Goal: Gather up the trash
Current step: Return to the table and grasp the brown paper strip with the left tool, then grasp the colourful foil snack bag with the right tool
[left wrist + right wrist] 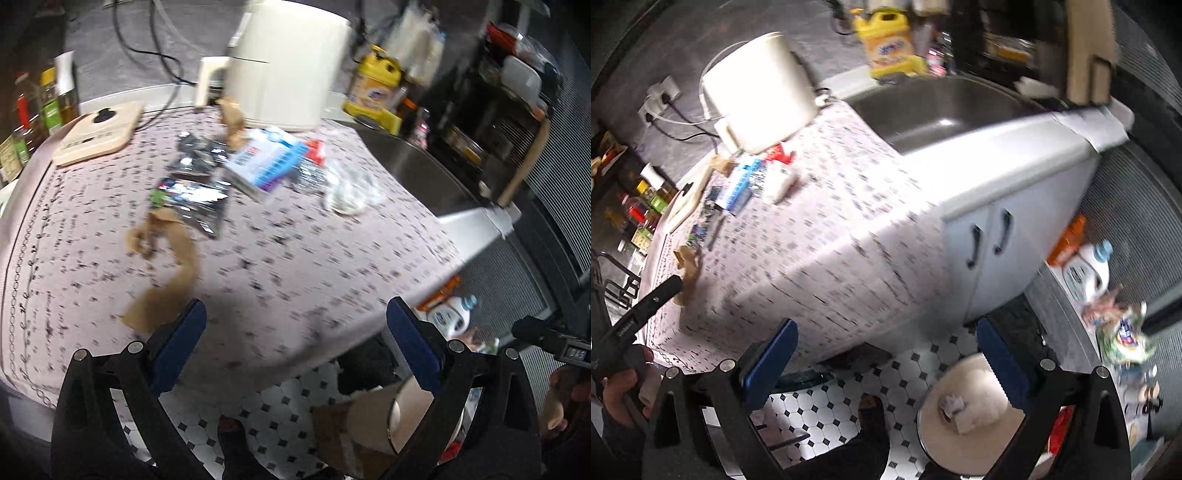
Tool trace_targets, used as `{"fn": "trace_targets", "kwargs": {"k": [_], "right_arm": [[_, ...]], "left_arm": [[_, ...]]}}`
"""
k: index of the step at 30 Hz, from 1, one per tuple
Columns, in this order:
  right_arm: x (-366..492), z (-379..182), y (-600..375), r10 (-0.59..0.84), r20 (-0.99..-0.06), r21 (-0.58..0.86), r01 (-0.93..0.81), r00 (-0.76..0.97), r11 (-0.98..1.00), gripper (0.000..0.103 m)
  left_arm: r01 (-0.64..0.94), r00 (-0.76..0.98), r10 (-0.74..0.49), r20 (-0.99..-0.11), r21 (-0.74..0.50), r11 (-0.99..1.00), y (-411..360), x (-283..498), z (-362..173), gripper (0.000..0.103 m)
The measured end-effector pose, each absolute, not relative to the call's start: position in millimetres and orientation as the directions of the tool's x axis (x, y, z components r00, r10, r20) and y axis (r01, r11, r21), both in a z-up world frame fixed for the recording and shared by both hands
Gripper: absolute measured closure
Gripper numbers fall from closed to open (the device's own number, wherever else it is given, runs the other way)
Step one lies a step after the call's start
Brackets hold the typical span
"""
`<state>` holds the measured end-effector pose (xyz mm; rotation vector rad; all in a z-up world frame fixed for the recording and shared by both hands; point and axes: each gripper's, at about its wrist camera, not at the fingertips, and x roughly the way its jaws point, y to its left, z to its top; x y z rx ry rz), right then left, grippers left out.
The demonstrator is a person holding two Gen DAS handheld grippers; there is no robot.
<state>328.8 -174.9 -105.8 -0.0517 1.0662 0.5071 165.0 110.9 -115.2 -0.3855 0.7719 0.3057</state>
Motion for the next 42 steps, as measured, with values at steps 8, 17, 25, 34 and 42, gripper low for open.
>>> {"fn": "trace_targets", "kwargs": {"k": [8, 17, 25, 34, 42], "right_arm": [[334, -94, -106, 0.405, -0.834, 0.194, -0.487, 0.375, 0.851, 0.008], [334, -91, -37, 0.439, -0.829, 0.185, -0.571, 0.346, 0.8, 0.011], [331, -100, 36, 0.494, -0.827, 0.217, -0.659, 0.268, 0.72, 0.016], [328, -122, 115, 0.531, -0.834, 0.277, -0.717, 0.151, 0.639, 0.016], [343, -146, 161, 0.528, -0.844, 0.331, -0.686, 0.091, 0.648, 0.015]], "left_arm": [[-0.469, 0.64, 0.191, -0.745, -0.182, 0.864, 159, 167, -129, 0.019], [-0.5, 0.571, 0.172, -0.803, -0.174, 0.848, 197, 174, -156, 0.08], [-0.547, 0.613, 0.223, -0.758, -0.202, 0.812, 225, 136, -135, 0.085], [-0.65, 0.598, 0.328, -0.731, -0.204, 0.732, 266, 74, -115, 0.085], [-0.718, 0.567, 0.385, -0.728, -0.207, 0.664, 291, 31, -113, 0.085]]}}
